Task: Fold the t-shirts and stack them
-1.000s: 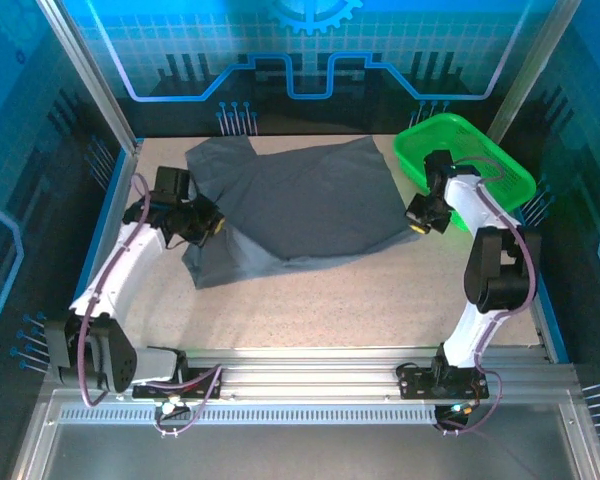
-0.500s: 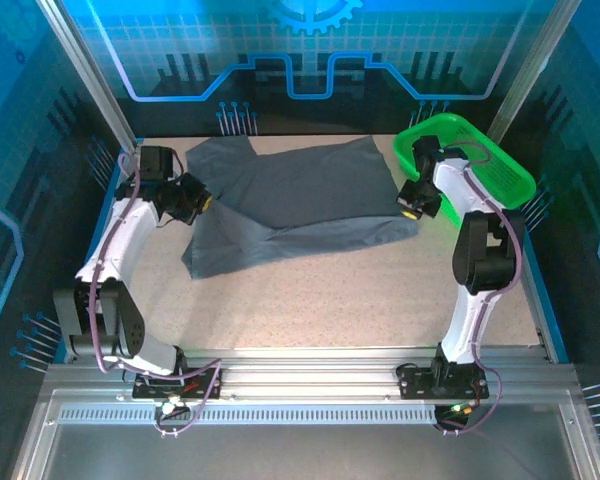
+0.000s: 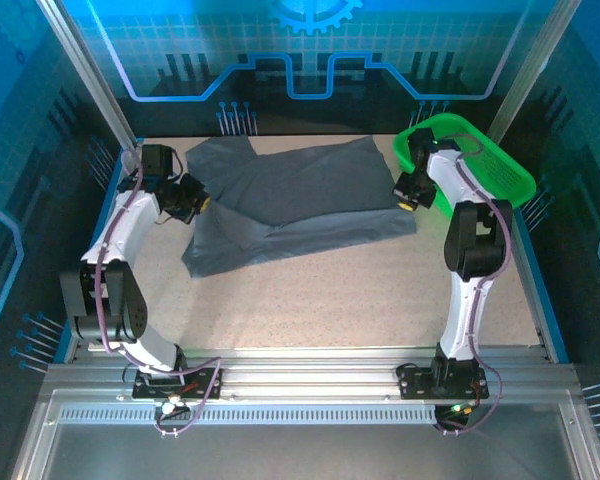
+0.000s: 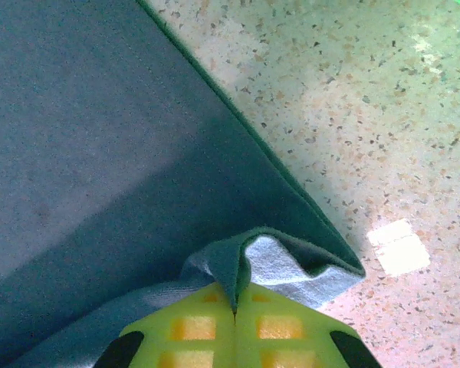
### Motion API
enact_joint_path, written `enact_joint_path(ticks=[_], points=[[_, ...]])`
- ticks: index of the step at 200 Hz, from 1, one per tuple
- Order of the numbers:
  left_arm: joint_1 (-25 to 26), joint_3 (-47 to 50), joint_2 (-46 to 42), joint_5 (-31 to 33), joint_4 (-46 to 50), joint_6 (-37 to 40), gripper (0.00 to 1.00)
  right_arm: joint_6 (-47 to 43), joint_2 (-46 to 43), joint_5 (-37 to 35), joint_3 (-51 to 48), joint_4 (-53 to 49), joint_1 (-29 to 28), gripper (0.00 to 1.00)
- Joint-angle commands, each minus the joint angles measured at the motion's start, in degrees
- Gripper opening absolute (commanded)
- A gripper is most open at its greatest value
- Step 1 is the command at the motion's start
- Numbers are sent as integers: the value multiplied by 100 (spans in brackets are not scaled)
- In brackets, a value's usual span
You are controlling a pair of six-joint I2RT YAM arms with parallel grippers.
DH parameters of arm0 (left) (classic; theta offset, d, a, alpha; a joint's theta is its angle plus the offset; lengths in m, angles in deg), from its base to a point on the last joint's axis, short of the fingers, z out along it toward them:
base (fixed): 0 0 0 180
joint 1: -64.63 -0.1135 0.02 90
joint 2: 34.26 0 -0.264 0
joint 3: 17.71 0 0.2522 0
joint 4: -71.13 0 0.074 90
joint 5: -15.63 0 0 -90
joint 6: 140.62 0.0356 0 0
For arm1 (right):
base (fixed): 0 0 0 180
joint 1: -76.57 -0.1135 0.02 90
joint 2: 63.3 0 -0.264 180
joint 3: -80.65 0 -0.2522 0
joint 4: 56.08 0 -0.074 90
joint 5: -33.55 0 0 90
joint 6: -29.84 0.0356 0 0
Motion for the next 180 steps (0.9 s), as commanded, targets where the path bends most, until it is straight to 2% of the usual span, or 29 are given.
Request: enact_joint_path(ticks=[1, 52, 65, 69, 79, 83, 90, 99, 118, 136, 160, 180], points=[[-97, -165, 69, -40, 43, 211, 0, -138, 213, 10, 349, -195, -106, 0], [-131, -302, 501, -147, -87, 305, 0, -172, 575, -14, 807, -308, -106, 0], [-166, -445, 747, -256, -75, 398, 0, -238, 647, 20, 958, -353, -106, 11], [-168, -503, 819, -289, -50, 437, 7, -265, 661, 41, 1010, -372, -104, 17], [-178, -637, 949, -303, 56, 505, 35, -333, 660, 118, 1127, -425, -98, 28], [-178, -669, 967, -292, 97, 537, 44, -362, 633, 140, 1158, -444, -97, 32], [-178, -679, 941, -254, 156, 569, 54, -412, 557, 152, 1160, -465, -100, 38], [-178, -589, 800, -182, 198, 607, 58, -458, 387, 152, 1073, -467, -102, 44], [-178, -133, 328, 60, 413, 698, 58, -525, -140, 175, 528, -310, -106, 49], [-178, 819, -355, 93, 293, 443, 51, -581, -687, 171, -258, 1, -151, 49], [-120, 2065, -956, -236, -201, -100, 34, -695, -1058, 270, -1176, 425, -246, 42], [3, 2520, -930, -336, -554, -360, 27, -762, -917, 366, -1449, 549, -288, 32]])
